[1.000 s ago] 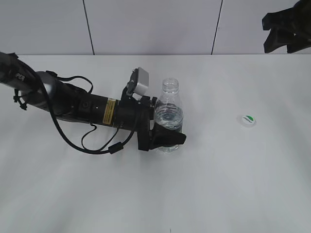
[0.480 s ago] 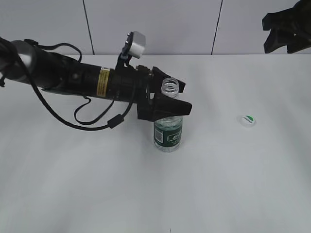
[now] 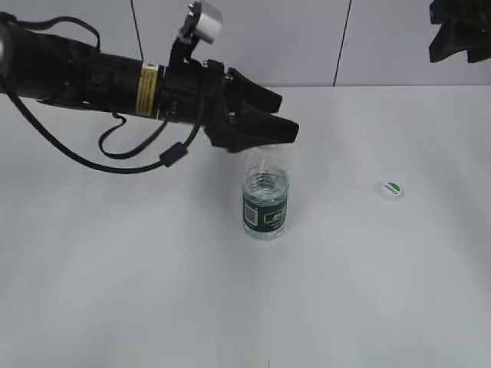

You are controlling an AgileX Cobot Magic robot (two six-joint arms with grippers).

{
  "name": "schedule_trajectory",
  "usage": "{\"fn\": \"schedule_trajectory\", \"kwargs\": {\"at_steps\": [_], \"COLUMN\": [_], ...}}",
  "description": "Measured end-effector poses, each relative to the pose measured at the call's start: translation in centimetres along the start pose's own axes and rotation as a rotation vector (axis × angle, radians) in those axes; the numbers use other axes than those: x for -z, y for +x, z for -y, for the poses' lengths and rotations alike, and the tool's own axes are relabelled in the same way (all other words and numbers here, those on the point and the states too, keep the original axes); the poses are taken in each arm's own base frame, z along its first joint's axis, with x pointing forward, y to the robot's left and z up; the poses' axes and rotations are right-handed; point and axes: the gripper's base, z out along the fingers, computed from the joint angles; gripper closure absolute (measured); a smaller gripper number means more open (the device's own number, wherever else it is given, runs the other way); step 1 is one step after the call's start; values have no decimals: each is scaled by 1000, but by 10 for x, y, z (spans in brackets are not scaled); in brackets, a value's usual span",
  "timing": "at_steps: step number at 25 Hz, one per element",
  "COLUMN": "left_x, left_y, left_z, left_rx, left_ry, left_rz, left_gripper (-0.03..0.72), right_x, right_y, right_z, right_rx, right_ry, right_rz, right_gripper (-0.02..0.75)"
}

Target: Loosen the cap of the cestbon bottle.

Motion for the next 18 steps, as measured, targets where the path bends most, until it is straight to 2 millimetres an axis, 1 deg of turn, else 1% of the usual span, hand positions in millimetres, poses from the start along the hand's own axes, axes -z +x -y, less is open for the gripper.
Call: {"fn": "schedule_trajectory", "kwargs": {"at_steps": [2, 7, 10, 12, 16, 18], "left_x": [10, 52, 74, 87, 110, 121], "left_y": [-9, -31, -37, -36, -25, -22], "left_z": [-2, -12, -18, -24, -40, -47], "left_rx": [20, 108, 190, 237, 327, 403], "left_ry": [-41, -149, -219, -291, -498, -602], "left_rz": [7, 62, 77, 57, -50, -50], "left_gripper": [134, 153, 155, 155, 155, 155], "right_x": [4, 8, 10, 10, 10, 10], "right_y": [0, -1, -1, -1, 2, 3], "right_z": [0, 0, -1, -1, -1, -1], "right_rx": [1, 3, 3, 3, 3, 4], "right_ry": [1, 1, 1, 1, -1, -1], "right_rz": [8, 16, 17, 17, -9, -27], "right_gripper": [339, 339, 339, 339, 339, 339]}}
